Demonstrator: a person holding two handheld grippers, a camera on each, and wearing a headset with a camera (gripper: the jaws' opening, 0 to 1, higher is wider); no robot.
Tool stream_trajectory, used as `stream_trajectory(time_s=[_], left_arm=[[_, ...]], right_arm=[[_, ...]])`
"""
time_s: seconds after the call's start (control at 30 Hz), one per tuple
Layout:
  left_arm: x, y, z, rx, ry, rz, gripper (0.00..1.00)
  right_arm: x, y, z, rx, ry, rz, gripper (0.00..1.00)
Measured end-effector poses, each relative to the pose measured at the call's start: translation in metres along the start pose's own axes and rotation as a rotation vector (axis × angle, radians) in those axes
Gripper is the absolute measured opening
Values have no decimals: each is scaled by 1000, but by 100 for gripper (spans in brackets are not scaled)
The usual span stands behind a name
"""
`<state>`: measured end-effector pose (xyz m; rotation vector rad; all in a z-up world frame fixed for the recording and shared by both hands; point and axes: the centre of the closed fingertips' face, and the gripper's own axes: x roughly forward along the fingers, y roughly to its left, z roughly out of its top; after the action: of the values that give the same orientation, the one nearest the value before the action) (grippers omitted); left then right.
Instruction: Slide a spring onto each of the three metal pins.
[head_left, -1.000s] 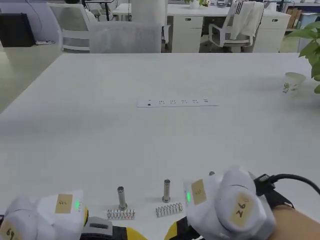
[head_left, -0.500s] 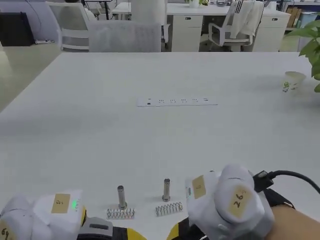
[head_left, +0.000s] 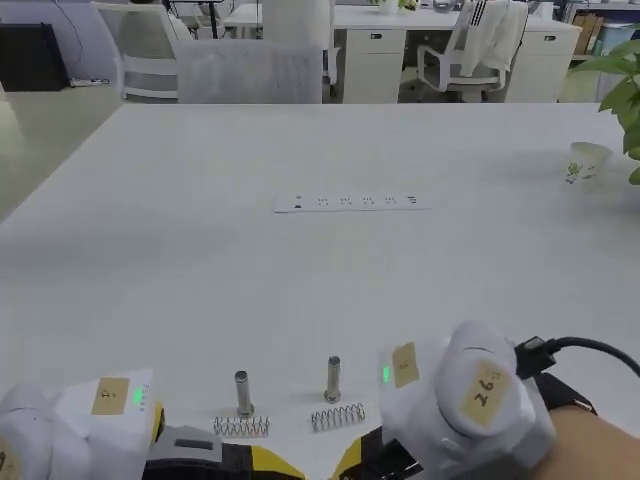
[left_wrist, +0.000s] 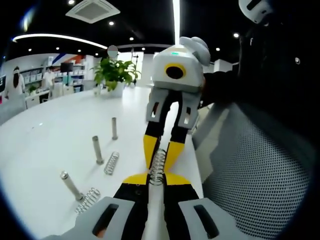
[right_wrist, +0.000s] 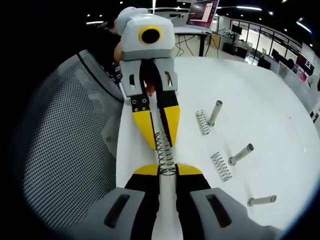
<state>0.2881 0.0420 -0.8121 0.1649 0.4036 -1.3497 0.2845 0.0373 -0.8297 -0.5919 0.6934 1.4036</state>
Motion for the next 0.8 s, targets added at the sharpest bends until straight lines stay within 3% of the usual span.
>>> stream_trajectory(time_s=[0.27,0.7,0.8], left_arm=[[1,0,-5,10,22,4,2],[3,-2,-7,10,23,-3,3],[3,-1,-10,14,40,4,4]], right_arm=[[-8,5,26,46,-125,34,8],[-7,8,33,43,-146,42,8],[-8,6,34,47,-149,36,8]])
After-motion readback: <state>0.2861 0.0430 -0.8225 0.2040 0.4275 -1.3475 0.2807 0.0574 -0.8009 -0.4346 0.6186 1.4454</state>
